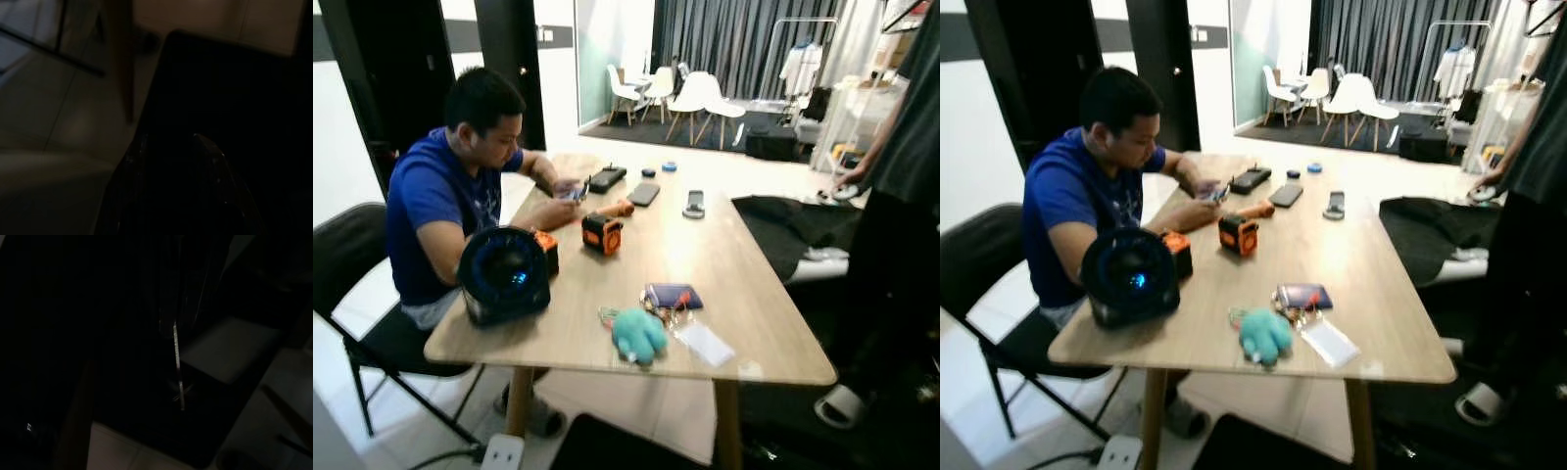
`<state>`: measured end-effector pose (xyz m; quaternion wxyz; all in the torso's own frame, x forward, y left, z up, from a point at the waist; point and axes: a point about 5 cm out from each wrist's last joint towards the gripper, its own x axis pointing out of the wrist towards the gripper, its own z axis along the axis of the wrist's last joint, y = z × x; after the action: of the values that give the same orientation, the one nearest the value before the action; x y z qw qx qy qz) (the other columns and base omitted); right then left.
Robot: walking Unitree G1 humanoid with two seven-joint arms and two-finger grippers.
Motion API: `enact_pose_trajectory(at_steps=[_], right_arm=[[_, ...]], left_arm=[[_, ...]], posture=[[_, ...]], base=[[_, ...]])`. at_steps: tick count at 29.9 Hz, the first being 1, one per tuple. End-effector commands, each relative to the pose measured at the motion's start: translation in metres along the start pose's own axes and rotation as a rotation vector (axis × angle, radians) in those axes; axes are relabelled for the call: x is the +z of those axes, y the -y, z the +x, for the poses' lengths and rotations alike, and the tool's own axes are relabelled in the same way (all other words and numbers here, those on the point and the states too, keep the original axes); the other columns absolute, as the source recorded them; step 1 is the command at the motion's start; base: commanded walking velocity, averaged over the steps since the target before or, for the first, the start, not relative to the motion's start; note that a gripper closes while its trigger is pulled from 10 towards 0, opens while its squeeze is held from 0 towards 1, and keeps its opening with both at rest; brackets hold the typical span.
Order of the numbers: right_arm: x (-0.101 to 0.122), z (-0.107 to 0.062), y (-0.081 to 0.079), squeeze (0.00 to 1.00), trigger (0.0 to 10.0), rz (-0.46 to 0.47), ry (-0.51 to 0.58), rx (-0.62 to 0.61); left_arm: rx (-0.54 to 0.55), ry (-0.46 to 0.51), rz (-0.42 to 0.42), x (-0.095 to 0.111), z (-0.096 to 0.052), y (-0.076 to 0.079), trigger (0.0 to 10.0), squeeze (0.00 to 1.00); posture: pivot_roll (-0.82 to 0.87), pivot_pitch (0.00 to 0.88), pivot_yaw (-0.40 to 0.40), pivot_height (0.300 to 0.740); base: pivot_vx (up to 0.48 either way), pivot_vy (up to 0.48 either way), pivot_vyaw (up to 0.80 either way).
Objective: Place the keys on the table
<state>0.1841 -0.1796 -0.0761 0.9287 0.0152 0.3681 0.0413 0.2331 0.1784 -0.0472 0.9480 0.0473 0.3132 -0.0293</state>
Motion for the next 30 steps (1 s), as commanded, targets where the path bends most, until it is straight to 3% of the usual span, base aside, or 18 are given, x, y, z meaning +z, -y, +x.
enact_pose_trajectory(at_steps=[1, 15, 20, 25, 26, 30], right_arm=[[-0.002, 0.000, -0.001, 0.00, 10.0, 0.006, -0.010, 0.000], [-0.006, -0.003, 0.002, 0.00, 10.0, 0.025, -0.016, -0.027], [-0.017, -0.017, 0.040, 0.00, 10.0, 0.093, -0.011, -0.233], [-0.021, -0.026, 0.059, 0.00, 10.0, 0.135, -0.004, -0.330], [-0.026, -0.035, 0.076, 0.00, 10.0, 0.170, 0.001, -0.405], [-0.029, -0.040, 0.083, 0.00, 10.0, 0.159, -0.010, -0.419]], left_arm=[[0.006, -0.020, -0.007, -0.009, -0.004, -0.002, 10.0, 0.00], [-0.031, 0.004, 0.007, -0.008, -0.004, 0.000, 10.0, 0.00], [-0.083, 0.038, 0.046, -0.004, -0.005, 0.007, 10.0, 0.00], [-0.095, 0.040, 0.049, -0.004, -0.005, 0.008, 10.0, 0.00], [-0.104, 0.038, 0.059, -0.005, -0.005, 0.007, 10.0, 0.00], [-0.118, 0.037, 0.080, -0.005, -0.006, 0.007, 10.0, 0.00]], posture=[[0.05, 0.016, 0.016, 0.740], [0.04, 0.016, 0.018, 0.740], [0.04, 0.018, 0.019, 0.740], [0.04, 0.019, 0.019, 0.740], [0.04, 0.022, 0.023, 0.740], [0.03, 0.019, 0.026, 0.740]], base=[[0.000, 0.000, 0.00], [0.000, 0.000, 0.00], [0.000, 0.000, 0.00], [0.000, 0.000, 0.00], [0.000, 0.000, 0.00], [0.000, 0.000, 0.00]])
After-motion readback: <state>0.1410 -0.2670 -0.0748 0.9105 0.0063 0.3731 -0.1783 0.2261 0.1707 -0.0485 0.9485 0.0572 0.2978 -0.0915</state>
